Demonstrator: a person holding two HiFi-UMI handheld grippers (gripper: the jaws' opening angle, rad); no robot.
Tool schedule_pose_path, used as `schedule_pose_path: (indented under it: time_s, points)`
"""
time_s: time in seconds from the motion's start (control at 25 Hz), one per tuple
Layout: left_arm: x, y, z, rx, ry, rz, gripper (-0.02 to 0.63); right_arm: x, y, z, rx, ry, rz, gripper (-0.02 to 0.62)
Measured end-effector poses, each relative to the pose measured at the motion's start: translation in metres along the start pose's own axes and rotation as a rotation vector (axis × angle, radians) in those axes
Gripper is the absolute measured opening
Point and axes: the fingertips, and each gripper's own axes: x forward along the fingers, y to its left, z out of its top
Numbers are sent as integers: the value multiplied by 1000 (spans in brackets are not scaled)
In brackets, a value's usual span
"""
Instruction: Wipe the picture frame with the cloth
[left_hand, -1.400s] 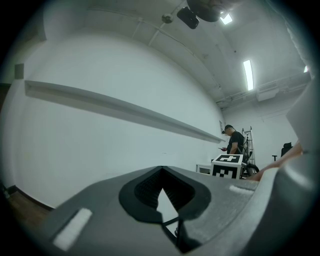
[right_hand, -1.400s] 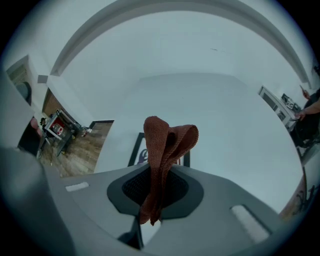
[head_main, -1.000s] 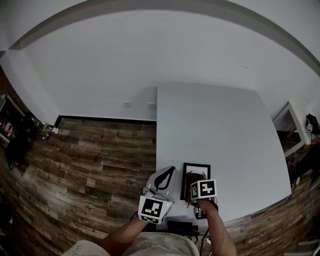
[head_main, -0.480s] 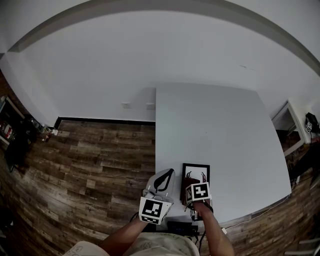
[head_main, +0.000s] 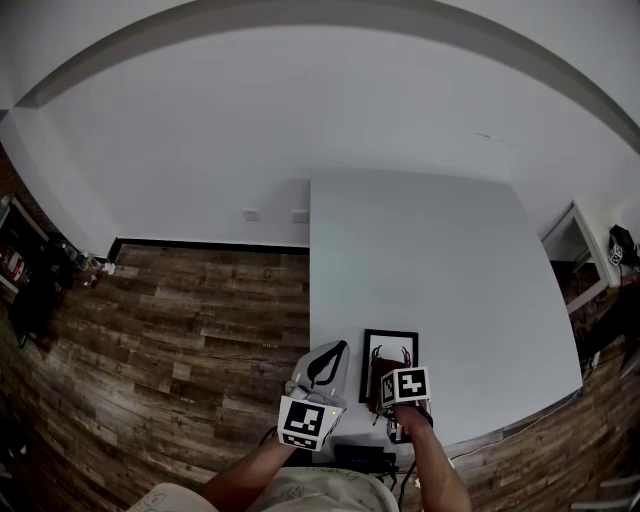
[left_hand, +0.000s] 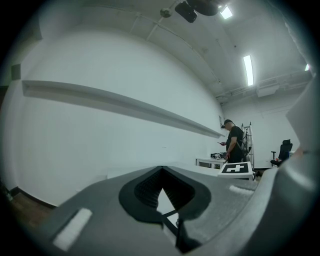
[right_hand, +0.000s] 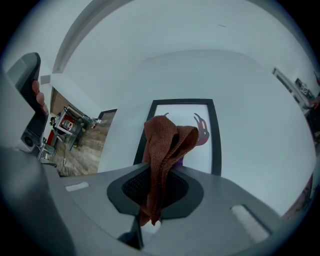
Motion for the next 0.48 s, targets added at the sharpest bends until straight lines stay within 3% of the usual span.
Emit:
schedule_pose_path:
  time_s: [0.48]
  points:
    - [-2, -5, -1, 1, 0, -6, 0, -25, -65, -14, 102, -21, -73, 60]
